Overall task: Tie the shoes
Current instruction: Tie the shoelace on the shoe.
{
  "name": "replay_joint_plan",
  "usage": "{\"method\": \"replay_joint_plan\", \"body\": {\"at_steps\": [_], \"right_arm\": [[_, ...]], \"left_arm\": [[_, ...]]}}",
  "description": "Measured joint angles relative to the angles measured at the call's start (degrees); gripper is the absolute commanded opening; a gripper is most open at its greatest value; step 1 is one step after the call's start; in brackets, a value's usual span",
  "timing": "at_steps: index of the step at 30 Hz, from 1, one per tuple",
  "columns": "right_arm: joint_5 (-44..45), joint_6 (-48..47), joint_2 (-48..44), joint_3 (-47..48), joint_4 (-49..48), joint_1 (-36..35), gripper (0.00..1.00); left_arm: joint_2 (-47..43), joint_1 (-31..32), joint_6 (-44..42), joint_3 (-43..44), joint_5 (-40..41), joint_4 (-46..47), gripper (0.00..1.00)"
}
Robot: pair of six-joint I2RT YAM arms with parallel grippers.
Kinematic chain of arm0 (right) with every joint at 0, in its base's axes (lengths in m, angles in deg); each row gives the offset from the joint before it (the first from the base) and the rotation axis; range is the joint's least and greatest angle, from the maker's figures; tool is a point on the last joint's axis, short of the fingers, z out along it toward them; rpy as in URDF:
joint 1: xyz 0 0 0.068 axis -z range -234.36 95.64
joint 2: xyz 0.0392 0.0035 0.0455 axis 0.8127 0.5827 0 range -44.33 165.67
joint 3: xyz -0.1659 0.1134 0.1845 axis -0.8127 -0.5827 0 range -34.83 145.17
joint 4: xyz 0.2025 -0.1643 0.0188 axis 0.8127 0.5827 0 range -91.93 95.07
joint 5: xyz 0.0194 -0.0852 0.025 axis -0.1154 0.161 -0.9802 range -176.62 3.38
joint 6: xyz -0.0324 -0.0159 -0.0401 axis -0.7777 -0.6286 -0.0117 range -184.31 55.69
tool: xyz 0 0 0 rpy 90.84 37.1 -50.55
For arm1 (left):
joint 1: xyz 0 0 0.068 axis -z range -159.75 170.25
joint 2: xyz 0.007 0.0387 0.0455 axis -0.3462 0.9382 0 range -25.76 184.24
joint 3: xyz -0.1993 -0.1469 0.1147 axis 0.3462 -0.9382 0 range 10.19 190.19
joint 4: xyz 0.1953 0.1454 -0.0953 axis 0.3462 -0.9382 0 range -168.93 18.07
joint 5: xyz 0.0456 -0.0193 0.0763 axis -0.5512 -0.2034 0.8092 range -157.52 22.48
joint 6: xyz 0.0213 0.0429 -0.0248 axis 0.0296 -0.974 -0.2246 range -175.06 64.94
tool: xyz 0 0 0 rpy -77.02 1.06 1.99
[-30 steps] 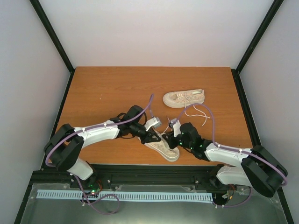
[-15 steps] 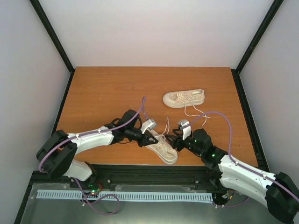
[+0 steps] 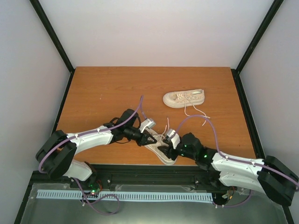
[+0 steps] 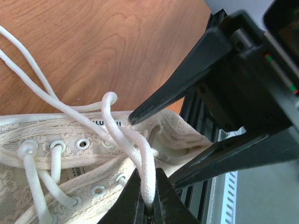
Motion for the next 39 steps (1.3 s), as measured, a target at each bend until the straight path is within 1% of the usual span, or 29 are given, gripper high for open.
{"method": "replay_joint_plan", "body": {"at_steps": [5, 8, 11, 15, 22, 35, 37, 39], "right_arm": [[3.50, -3.15, 6.84, 2.43, -0.74, -3.32, 0.44], [5.86, -4.74, 9.07, 3.82, -1.40, -4.87, 0.43], [8.09, -5.88, 9.20, 4.13, -1.66, -6.05, 0.42], [9.70, -6.93, 6.86, 4.13, -1.68, -6.45, 0.41], [9.90, -8.55, 6.34, 4.17, -2.16, -6.49, 0.35], [9.66, -10.43, 8.83, 5.11, -2.32, -6.62, 0.17], [9.75, -10.64, 9.33, 5.35, -2.32, -6.69, 0.11], [9.79, -10.64, 9.66, 5.44, -2.34, -6.75, 0.03]], "left_arm": [[-0.31, -0.09, 0.00, 0.00, -0.70, -0.50, 0.01], [-0.31, -0.15, 0.00, 0.00, -0.83, -0.79, 0.01], [-0.33, -0.17, 0.00, 0.00, -0.85, -0.87, 0.01], [-0.33, -0.17, 0.00, 0.00, -0.85, -0.87, 0.01], [-0.76, -0.24, 0.02, 0.02, -0.87, -0.87, 0.01], [-0.96, -0.37, 0.07, 0.02, -1.40, -0.96, 0.01], [-0.96, -0.39, 0.07, 0.02, -1.40, -0.96, 0.01], [-0.96, -0.46, 0.13, 0.02, -1.36, -0.94, 0.01]]}}
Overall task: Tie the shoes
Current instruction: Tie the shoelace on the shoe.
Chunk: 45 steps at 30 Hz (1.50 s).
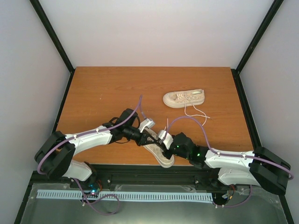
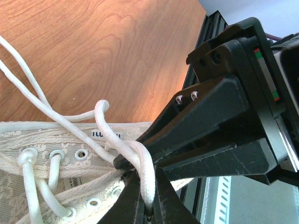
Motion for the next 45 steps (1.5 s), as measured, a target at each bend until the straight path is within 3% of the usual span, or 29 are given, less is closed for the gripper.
{"method": "replay_joint_plan", "body": {"at_steps": [2, 3, 7, 11, 18, 26, 34, 45], "right_arm": [[0.20, -0.04, 0.02, 0.02, 0.00, -0.02, 0.03], [0.28, -0.02, -0.02, 0.02, -0.04, -0.02, 0.03], [0.85, 0.52, -1.66, 0.02, 0.52, 0.00, 0.03], [1.03, 2.64, -5.07, 1.57, 4.00, 0.00, 0.03], [1.88, 9.90, -5.22, 12.66, 21.40, 0.00, 0.03], [0.42, 19.15, -6.49, 18.29, 36.20, 0.04, 0.03], [-5.97, 24.81, -5.49, 17.77, 38.71, 1.46, 0.03], [-15.93, 33.59, -8.17, 15.93, 35.06, 5.62, 0.03]], "left_arm": [[0.00, 0.02, 0.35, 0.00, 0.02, 0.11, 0.02], [0.00, 0.00, 0.55, 0.00, 0.07, 0.17, 0.09], [-0.83, 0.02, 2.10, -0.09, 1.36, 0.46, 0.54], [-4.33, 0.02, 4.96, -0.90, 6.56, 0.59, 0.67], [-16.33, 0.00, 6.08, -5.57, 16.70, -0.35, 0.61], [-24.39, 0.76, 5.92, -8.68, 18.86, -1.33, 0.47], [-25.40, 9.03, 7.06, -13.33, 21.84, 1.60, 0.39], [-27.87, 14.14, 9.55, -19.65, 26.29, 11.47, 0.38]]}}
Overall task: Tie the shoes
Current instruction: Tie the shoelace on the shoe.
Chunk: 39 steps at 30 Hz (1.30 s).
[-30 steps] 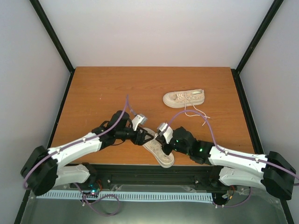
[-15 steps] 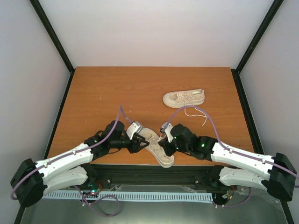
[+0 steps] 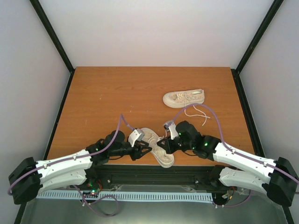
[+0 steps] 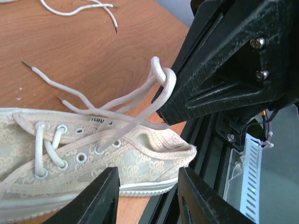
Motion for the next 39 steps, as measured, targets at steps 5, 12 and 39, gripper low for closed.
{"method": "replay_joint_plan", "body": {"at_steps": [5, 12, 39], "right_arm": [[-0.96, 4.70, -1.09, 0.00, -2.82, 1.18, 0.03], [-1.29, 8.50, -1.53, -0.28, -5.64, 1.29, 0.03], [-0.11, 11.47, -2.05, -2.03, -8.11, 1.53, 0.03]], "left_arm": [[0.13, 1.07, 0.02, -0.90, 1.38, 4.55, 0.35], [3.45, 4.17, -0.90, -0.96, 4.52, 10.73, 0.30], [8.85, 5.40, -1.64, -0.22, 6.84, 14.99, 0.20]]}}
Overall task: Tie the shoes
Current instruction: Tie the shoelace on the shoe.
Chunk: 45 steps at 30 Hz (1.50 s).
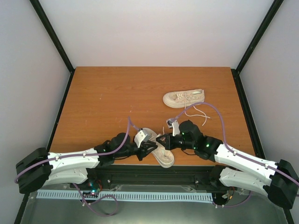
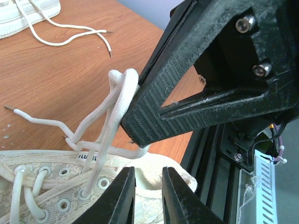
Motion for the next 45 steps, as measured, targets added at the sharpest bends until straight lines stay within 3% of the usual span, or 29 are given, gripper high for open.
{"method": "replay_joint_plan", "body": {"at_steps": [33, 45], "right_arm": [[-0.31, 0.63, -1.84, -0.92, -0.87, 0.00, 0.03], [-0.52, 0.63, -2.01, -1.42, -1.25, 0.00, 0.03]], "left_arm": [[9.09, 0.04, -0.02, 3.93, 6.12, 2.82, 0.26], [10.45, 0.04, -0.04, 4.52, 8.63, 2.56, 0.38]]}}
